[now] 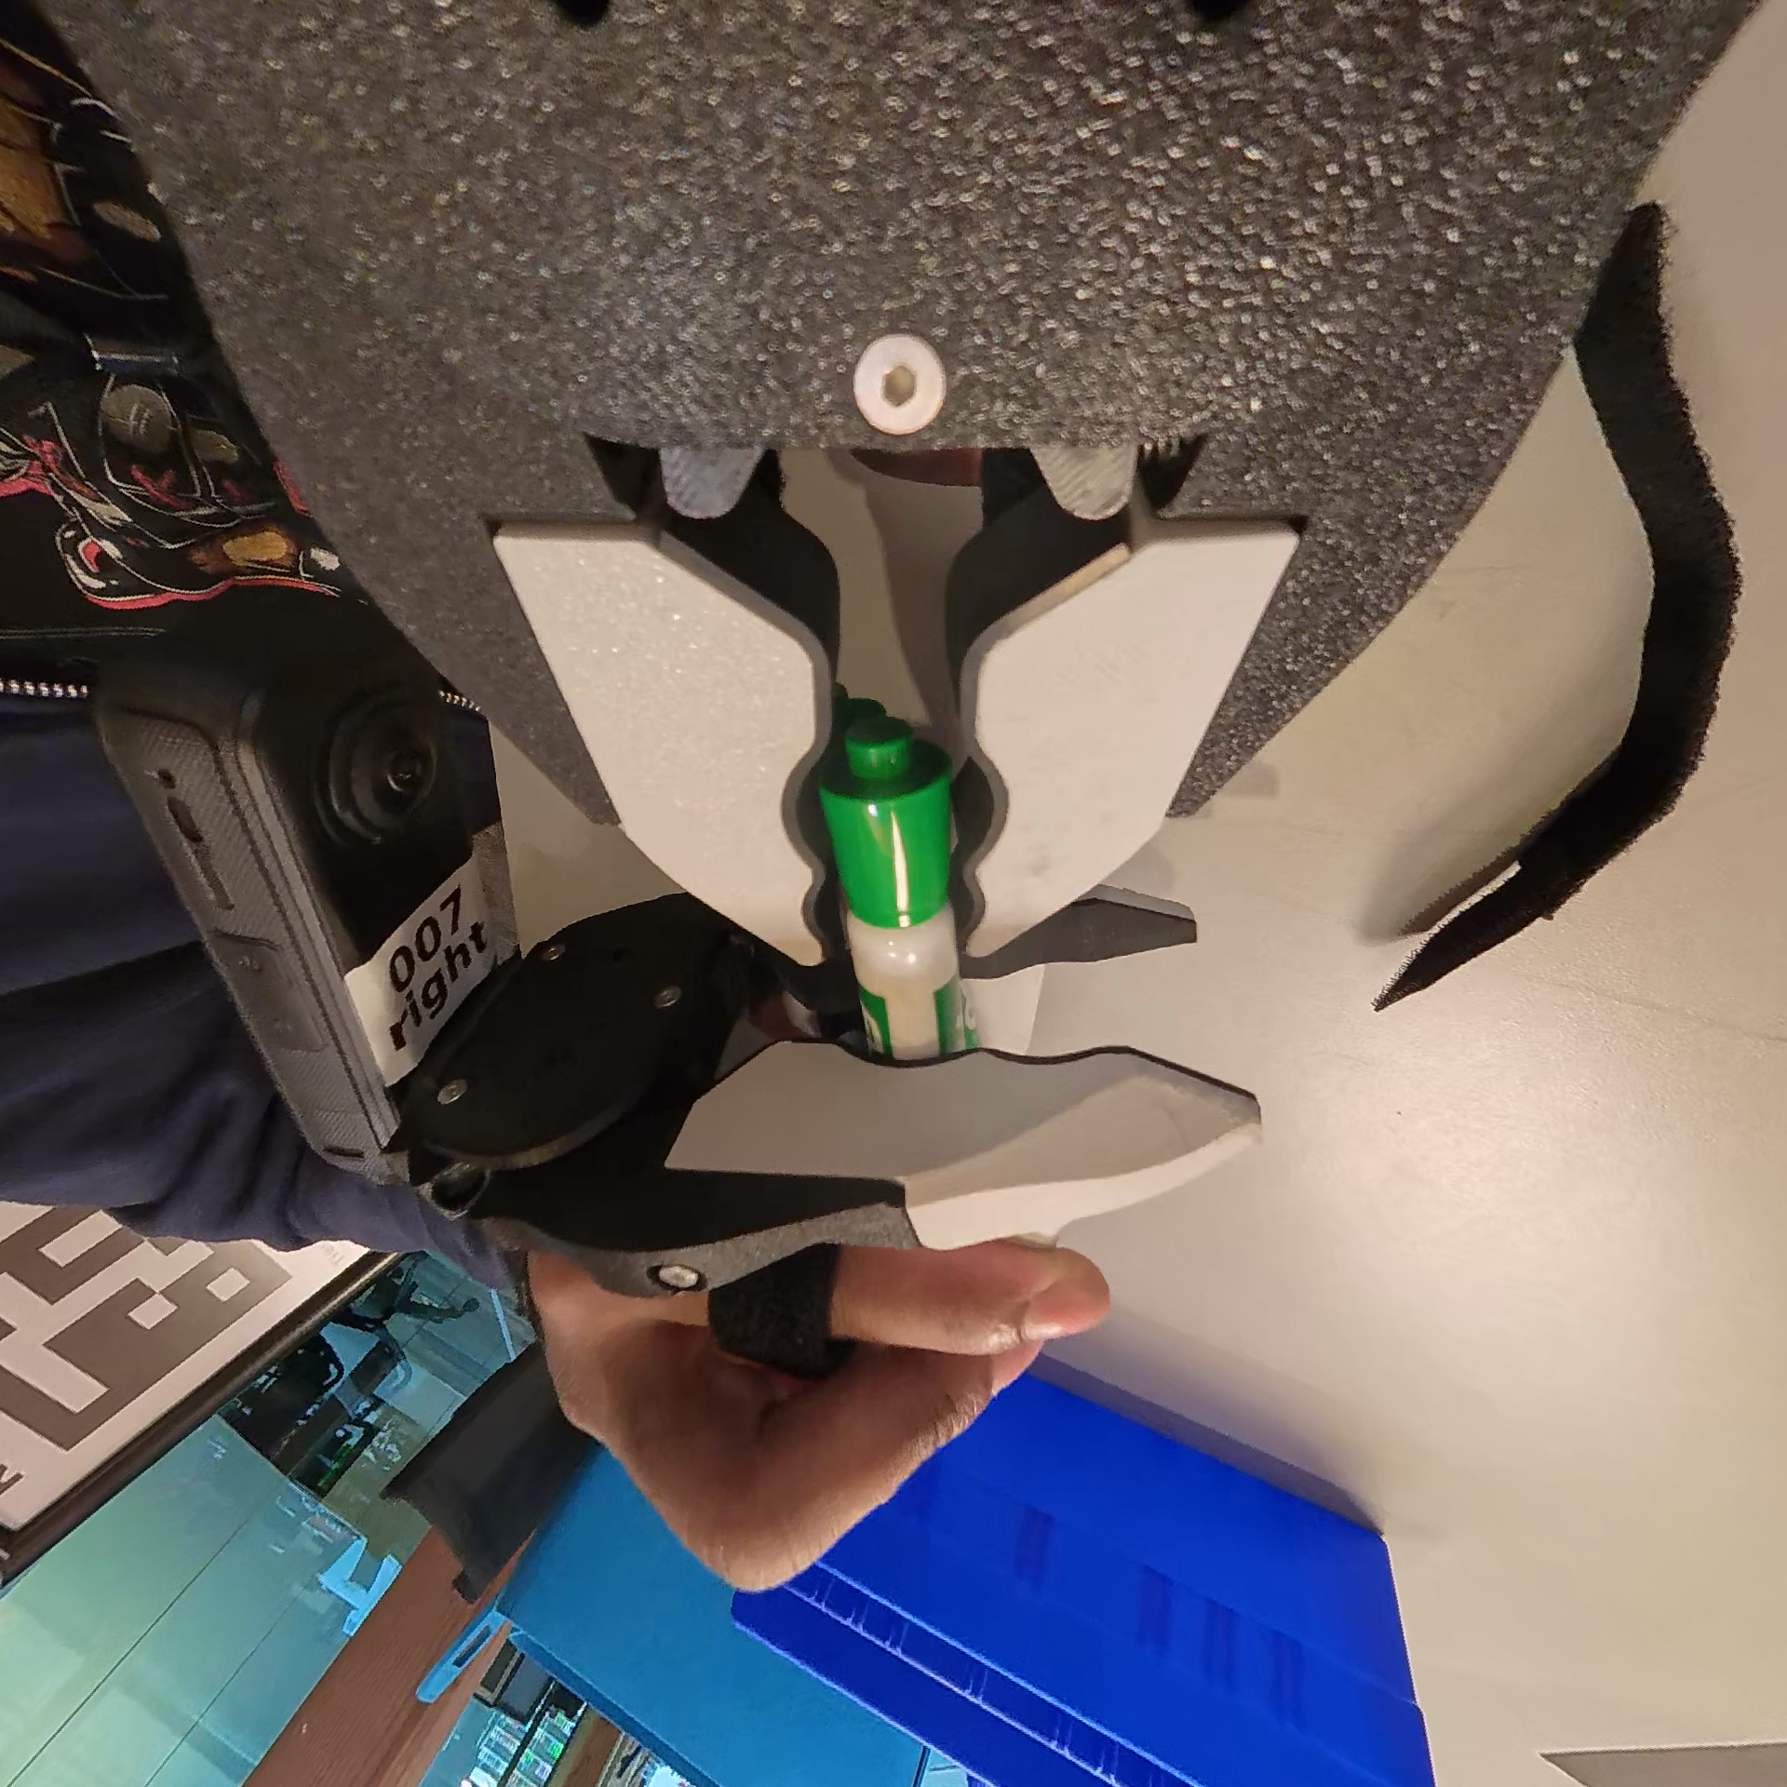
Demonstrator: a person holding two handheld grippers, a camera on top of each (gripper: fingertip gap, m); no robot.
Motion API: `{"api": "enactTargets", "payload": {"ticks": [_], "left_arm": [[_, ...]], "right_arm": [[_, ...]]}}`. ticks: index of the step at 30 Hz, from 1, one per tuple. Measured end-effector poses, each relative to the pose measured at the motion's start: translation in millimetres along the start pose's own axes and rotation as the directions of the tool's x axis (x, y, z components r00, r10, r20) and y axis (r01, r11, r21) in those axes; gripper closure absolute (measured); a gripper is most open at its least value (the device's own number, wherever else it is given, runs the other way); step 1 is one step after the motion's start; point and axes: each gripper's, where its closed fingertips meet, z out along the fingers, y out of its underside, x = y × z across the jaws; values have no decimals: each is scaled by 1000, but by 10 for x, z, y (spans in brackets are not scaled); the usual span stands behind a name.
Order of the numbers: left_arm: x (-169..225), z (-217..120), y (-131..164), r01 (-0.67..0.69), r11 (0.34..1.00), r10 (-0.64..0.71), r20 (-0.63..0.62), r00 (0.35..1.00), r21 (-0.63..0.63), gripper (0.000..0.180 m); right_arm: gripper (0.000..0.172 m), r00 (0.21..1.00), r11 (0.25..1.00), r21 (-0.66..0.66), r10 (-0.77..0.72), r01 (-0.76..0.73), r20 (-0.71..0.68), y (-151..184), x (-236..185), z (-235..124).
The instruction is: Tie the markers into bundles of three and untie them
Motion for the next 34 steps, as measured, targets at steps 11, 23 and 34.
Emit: {"api": "enactTargets", "payload": {"ticks": [11,23,34], "left_arm": [[15,-25,35,-52,998,51,-25,998,-40,149],[-236,-584,-285,-235,970,220,191,957,59,119],[-629,-1168,129,-407,883,462,274,844,-233,103]], "right_arm": [[131,994,1000,8,29,-30,107,-48,-104,1],[131,880,959,-13,266,-284,394,17,-207,-36],[132,553,883,-215,434,-417,711,237,-282,-73]]}}
